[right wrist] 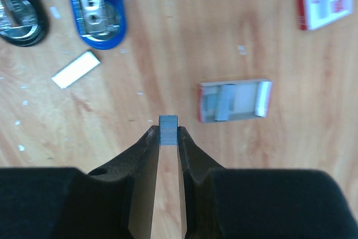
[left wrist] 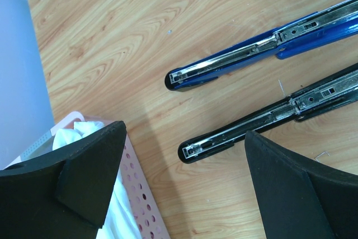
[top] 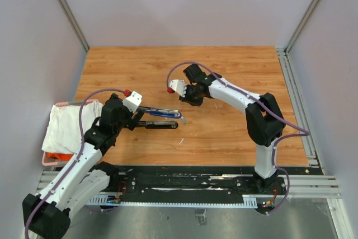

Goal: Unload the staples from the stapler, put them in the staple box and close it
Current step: Pick up the staple from the center of the board, then place the staple in the staple box.

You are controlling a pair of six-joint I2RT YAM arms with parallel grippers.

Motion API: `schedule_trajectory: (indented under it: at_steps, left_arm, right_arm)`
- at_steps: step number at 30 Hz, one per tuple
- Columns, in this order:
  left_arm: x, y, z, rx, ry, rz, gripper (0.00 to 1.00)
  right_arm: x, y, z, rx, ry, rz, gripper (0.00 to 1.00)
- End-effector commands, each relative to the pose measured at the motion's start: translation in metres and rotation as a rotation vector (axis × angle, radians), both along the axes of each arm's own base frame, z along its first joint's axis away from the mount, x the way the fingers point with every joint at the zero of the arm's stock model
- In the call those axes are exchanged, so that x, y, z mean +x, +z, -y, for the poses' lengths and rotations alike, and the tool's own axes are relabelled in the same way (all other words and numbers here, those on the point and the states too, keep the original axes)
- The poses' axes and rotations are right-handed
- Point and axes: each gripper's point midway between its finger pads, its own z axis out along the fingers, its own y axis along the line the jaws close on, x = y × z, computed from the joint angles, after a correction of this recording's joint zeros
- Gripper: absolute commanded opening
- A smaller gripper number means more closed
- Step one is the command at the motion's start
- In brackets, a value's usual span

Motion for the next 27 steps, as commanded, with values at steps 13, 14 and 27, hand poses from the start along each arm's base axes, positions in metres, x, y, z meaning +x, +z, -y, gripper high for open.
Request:
schedule_trajectory:
  at_steps: [13,14,27]
  left_arm:
    - [0.005,0.004,-0.003,0.004,0.017,0.028,0.98]
    - [0.005,0.004,-0.004,0.005,0.018,0.029,0.98]
    - [0.005,0.002,-0.004,0.009,0.019,0.024,0.98]
  right_arm:
    - [0.068,0.007,0.018,-0.031,-0.024,0.076,0.20]
    - [0.070,0.005,0.018,-0.034,-0.026,0.075,0.20]
    - [0.092,-0.012,0.025,-0.058,-0.054,0.096,0.22]
